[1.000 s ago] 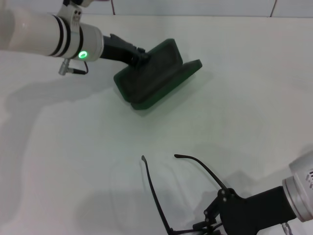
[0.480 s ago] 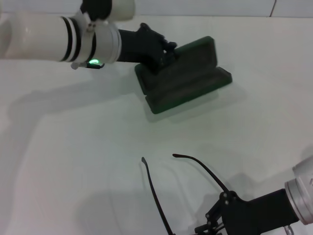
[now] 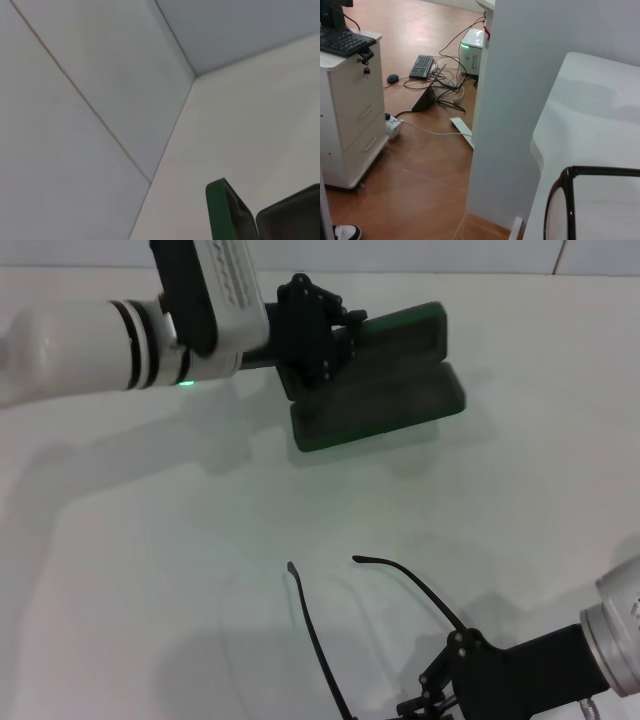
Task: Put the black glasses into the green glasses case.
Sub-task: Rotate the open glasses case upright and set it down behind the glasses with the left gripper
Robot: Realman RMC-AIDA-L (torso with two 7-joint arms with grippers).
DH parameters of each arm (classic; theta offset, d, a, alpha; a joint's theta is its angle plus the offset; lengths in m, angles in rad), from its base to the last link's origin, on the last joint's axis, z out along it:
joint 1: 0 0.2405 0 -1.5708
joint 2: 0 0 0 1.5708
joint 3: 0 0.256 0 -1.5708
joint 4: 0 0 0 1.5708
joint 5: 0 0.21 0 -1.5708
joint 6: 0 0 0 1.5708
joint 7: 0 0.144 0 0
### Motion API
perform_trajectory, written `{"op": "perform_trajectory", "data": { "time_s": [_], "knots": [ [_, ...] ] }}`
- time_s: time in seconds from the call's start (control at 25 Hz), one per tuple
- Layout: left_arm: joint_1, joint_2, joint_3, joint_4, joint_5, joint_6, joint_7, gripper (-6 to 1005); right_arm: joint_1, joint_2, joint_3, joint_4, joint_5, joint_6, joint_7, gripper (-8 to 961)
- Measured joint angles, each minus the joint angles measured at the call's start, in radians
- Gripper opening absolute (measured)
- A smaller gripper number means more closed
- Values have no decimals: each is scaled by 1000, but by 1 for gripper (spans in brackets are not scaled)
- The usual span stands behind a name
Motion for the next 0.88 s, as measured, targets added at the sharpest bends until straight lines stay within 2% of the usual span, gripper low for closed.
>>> {"op": "perform_trajectory", "data": {
  "time_s": [0.04, 0.36, 0.76, 0.88],
  "knots": [
    [-3, -1, 37, -23, -14, -62, 55, 145, 0, 0, 0, 0, 0, 0, 0, 115],
    [1, 2, 168, -31, -21, -228, 123, 119, 11, 0, 0, 1, -1, 0, 0, 114],
    [12, 0, 241, -28, -35, -271, 193, 64, 24, -2, 15, 14, -6, 0, 0, 114],
    [13, 0, 247, -27, -43, -271, 190, 112, 26, -2, 21, 15, -9, 1, 0, 114]
  ]
}}
